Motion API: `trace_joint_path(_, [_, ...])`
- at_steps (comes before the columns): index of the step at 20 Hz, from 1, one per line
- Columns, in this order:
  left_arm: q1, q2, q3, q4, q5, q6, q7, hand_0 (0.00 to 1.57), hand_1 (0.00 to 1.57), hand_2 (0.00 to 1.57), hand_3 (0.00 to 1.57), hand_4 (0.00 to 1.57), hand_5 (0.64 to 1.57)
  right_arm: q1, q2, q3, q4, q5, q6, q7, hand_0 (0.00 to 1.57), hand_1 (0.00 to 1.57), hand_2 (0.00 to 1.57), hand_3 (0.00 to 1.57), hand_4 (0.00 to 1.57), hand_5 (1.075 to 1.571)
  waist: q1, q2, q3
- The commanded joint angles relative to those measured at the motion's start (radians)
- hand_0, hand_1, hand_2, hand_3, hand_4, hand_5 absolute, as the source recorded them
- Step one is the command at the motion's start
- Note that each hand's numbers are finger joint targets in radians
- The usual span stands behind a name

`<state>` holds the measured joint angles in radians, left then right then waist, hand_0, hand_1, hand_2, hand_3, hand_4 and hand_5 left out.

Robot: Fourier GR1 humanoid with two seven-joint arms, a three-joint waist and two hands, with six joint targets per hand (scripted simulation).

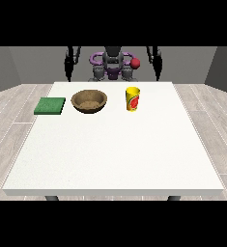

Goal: Pick the cup and pour the ball into the bowl, then pick the bowl and place it on the pad

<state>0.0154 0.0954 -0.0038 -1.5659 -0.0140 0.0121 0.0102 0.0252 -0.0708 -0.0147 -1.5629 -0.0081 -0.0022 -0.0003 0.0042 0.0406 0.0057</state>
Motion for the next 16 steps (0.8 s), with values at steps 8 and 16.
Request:
trace_joint_path(8, [-0.198, -0.090, -0.001, -0.092, 0.184, 0.061, 0.053, 0.00, 0.00, 0.00, 0.00, 0.00, 1.569, -0.152, 0.067, 0.146, -0.156, -0.091, -0.107, 0.084, 0.00, 0.00, 0.32, 0.47, 0.84, 1.566, -0.047, -0.184, -0.0085])
trace_joint_path(16, [-0.439, -0.019, 0.132, -0.027, 0.225, 0.062, 0.092, 0.00, 0.00, 0.00, 0.00, 0.00, 1.569, -0.299, 0.070, 0.293, -0.223, -0.035, -0.351, 0.145, 0.00, 0.00, 0.32, 0.45, 0.83, 1.567, -0.042, -0.066, -0.0058])
